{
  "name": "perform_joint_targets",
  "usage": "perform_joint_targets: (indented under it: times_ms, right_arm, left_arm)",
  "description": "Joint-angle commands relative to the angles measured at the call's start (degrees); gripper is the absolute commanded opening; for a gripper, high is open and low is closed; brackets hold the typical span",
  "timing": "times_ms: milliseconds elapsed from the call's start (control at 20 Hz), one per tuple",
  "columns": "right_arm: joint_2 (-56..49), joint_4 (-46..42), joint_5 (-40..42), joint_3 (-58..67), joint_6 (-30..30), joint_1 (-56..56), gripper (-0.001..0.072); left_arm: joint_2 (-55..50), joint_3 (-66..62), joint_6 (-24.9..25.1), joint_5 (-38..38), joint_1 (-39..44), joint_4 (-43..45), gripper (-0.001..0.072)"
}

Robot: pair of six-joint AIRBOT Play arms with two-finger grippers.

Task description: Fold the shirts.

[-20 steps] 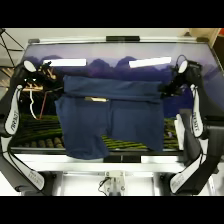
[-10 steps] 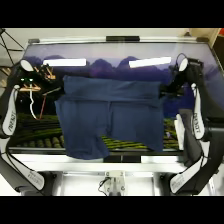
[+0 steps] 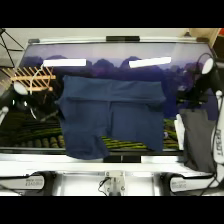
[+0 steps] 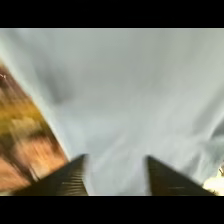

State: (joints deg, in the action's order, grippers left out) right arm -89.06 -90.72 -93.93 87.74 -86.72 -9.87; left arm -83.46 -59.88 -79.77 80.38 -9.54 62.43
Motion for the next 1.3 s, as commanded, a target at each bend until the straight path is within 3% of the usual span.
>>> perform_joint_targets:
  times_ms: [0, 150, 400, 450, 550, 600, 700, 1000, 1250]
  right_arm:
    - [6.7, 1.5, 2.3, -10.1, 1.5, -1.8, 0.0574]
    - [8.7, 1.9, 2.8, -12.8, 1.7, -1.9, 0.0574]
    - [10.8, 2.8, 3.2, -14.2, 1.7, -1.9, 0.0573]
    - [12.0, 3.7, 3.7, -15.6, 1.7, -1.9, 0.0574]
    - [15.4, 5.0, 5.2, -20.9, 1.7, -1.9, 0.0574]
    - [17.5, 6.4, 6.4, -24.4, 1.7, -1.9, 0.0574]
    - [21.4, 8.2, 8.5, -31.1, 2.7, -1.9, 0.0574]
    - [23.9, 13.1, 13.8, -48.1, 3.8, -1.9, 0.0575]
    - [23.9, 18.1, 20.7, -54.5, 2.7, -1.8, 0.0575]
  left_arm:
    - [12.9, 21.4, 4.4, -7.0, -1.4, -2.5, 0.0541]
    - [18.6, 28.4, 4.3, -8.5, -1.9, -2.5, 0.0538]
    - [18.9, 32.5, 4.2, -14.3, -1.7, -7.6, 0.0527]
    - [18.7, 32.8, 4.1, -15.5, -1.2, -8.5, 0.0492]
    - [18.6, 33.1, 3.2, -17.0, 0.9, -8.8, 0.0373]
    - [18.6, 33.1, 2.5, -17.5, 2.1, -8.8, 0.0358]
    - [18.6, 33.0, 2.4, -17.7, 3.7, -8.8, 0.0035]
    - [20.6, 32.4, 2.6, -16.6, 3.1, -8.7, 0.0038]
    - [23.4, 32.4, 2.6, -16.2, 3.1, -8.7, 0.0038]
